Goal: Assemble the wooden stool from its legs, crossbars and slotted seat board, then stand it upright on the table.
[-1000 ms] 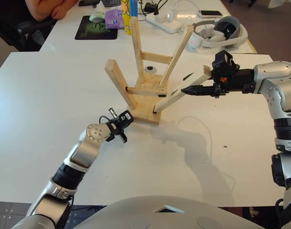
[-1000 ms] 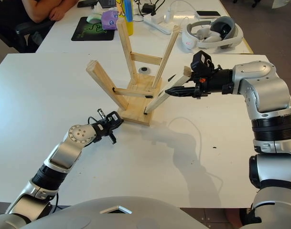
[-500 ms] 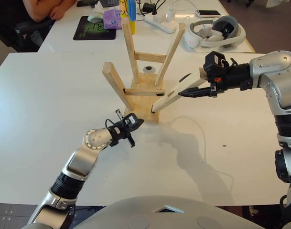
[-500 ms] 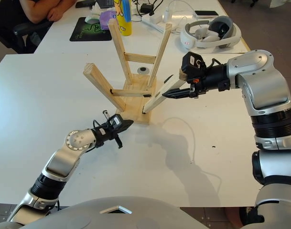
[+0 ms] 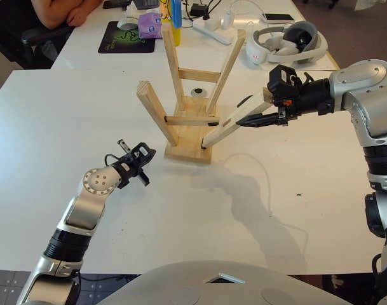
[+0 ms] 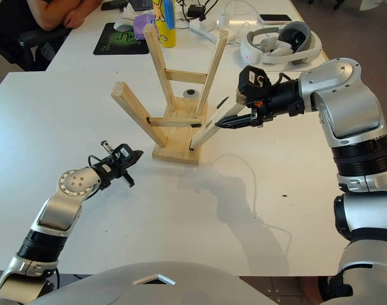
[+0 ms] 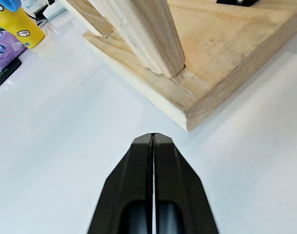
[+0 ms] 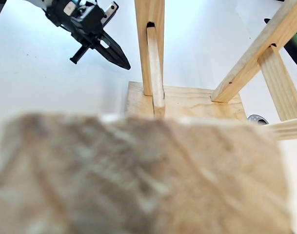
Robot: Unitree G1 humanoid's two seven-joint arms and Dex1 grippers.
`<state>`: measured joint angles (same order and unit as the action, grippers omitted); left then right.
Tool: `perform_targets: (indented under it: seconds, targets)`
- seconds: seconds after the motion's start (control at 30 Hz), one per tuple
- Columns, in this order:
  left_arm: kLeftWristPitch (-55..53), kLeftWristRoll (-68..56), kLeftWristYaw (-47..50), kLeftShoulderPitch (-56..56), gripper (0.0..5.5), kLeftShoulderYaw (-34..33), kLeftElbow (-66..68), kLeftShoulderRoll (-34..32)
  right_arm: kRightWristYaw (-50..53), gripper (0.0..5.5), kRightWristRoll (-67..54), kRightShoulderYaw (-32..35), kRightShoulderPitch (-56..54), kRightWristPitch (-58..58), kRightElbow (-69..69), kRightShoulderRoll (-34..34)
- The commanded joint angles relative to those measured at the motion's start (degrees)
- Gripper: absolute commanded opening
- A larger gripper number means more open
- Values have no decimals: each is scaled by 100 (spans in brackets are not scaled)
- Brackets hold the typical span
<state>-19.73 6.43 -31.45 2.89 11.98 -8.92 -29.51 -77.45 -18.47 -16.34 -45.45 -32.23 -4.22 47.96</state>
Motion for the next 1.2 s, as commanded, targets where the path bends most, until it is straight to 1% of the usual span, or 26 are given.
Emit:
perform_targets:
  seconds: [0.03,0.27,0.47,0.5,0.57,0.63,0.7,0.77,0.83,0.93,1.03,1.1,1.2]
  targets:
    - [-114,310,310,436,0,249,406,317,-75,205,302,-286,38,-20,-123,-93]
    - [-228,440,472,630,0,533,672,784,-217,205,470,-510,-382,107,-499,-378]
    - [-337,432,461,533,0,545,631,836,-394,205,602,-587,-383,166,-777,-426]
    - [-367,390,374,422,0,529,494,759,-413,205,607,-590,-375,159,-792,-439]
    - [-450,296,28,135,0,441,90,358,-439,205,648,-609,-333,170,-769,-417]
    - [-428,-175,-598,-105,0,201,-452,-36,-432,205,631,-564,-221,99,-628,-331]
    - [-469,-819,-1026,-216,0,-57,-969,-65,-417,205,611,-525,-130,38,-521,-272]
    - [-530,-1366,-1172,-247,0,-144,-1306,152,-400,205,600,-502,-88,-5,-475,-271]
    - [-508,-1630,-998,-151,0,-73,-1425,536,-386,205,612,-512,-78,-14,-474,-298]
    - [-451,-1449,-407,145,0,113,-1100,1085,-386,205,619,-548,-62,-28,-451,-342]
    - [-484,-1052,124,244,0,302,-598,1340,-408,205,644,-601,-103,-8,-484,-399]
    - [-596,-953,363,117,0,358,-367,1439,-430,205,669,-632,-129,19,-504,-428]
    - [-692,-812,523,108,0,431,-71,1451,-445,205,677,-644,-149,23,-533,-447]
